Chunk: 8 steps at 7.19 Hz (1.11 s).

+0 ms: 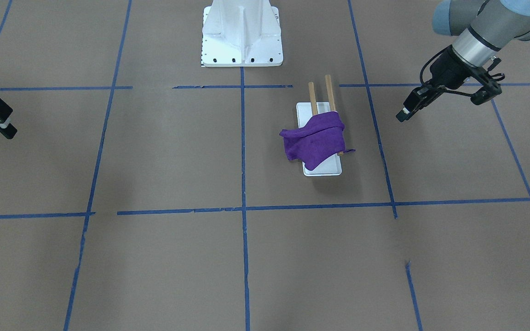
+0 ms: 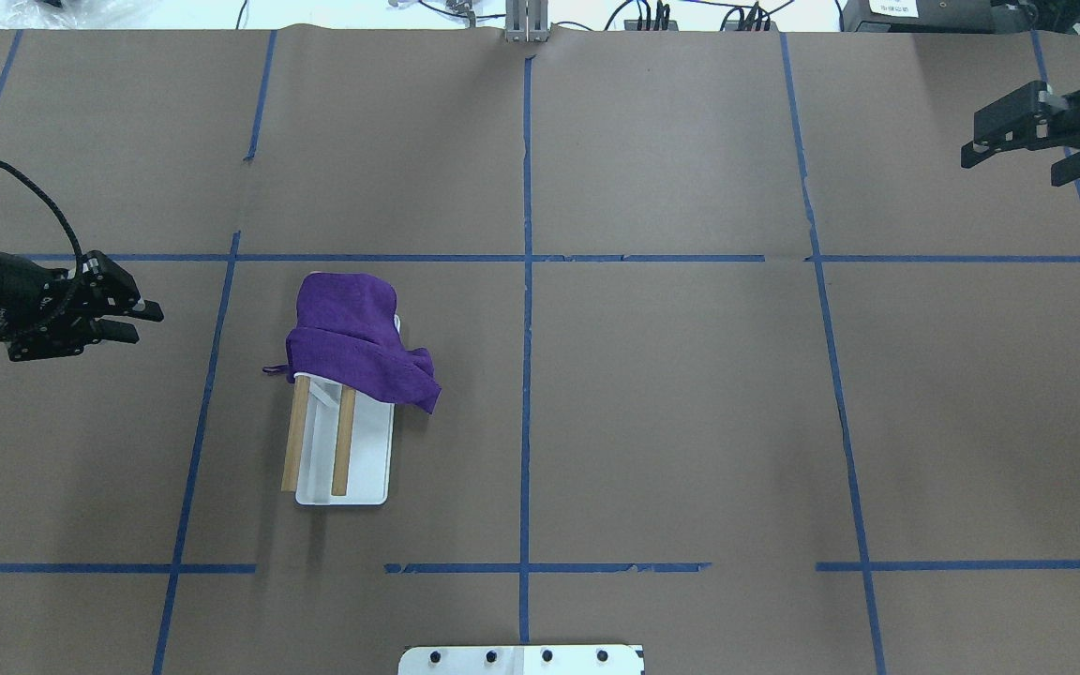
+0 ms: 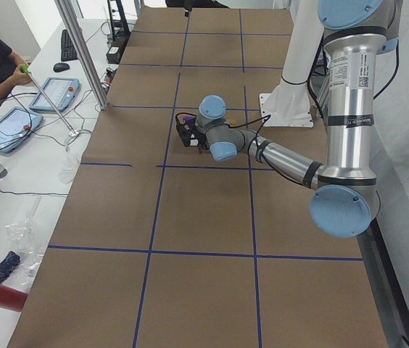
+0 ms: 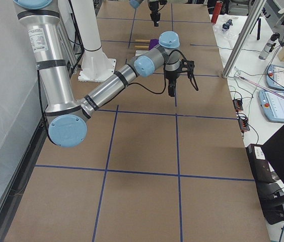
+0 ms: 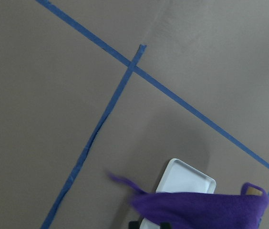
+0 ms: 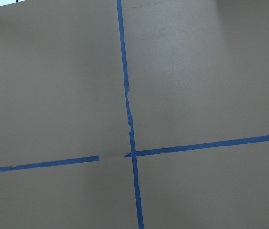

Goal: Hang towel on rack

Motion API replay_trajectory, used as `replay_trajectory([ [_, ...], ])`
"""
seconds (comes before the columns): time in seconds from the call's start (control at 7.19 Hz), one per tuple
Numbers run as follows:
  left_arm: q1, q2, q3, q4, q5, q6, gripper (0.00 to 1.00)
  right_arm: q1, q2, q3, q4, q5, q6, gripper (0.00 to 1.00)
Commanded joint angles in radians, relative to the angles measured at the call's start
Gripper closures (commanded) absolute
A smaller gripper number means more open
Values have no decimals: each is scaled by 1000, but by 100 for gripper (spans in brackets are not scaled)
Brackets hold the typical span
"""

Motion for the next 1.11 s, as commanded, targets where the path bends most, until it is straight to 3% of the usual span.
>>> replay_trajectory([
  [0.0,-9,5,23,1,12,94,0,14,-6,-13,0,-5,-3,0],
  [0.14,-58,16,39,2,12,259,0,31,-9,-31,-2,-5,-61,0],
  [0.42,-251,81,92,7,3,786,0,81,-38,-82,-11,-2,-246,0],
  [0.7,-408,110,216,13,1,1252,0,151,-155,-92,-12,11,-502,0],
  [0.83,-518,83,303,51,-2,1466,0,173,-203,-103,-15,11,-601,0],
  [0.97,-611,23,321,230,-4,1650,0,219,-223,-162,-49,11,-746,0],
])
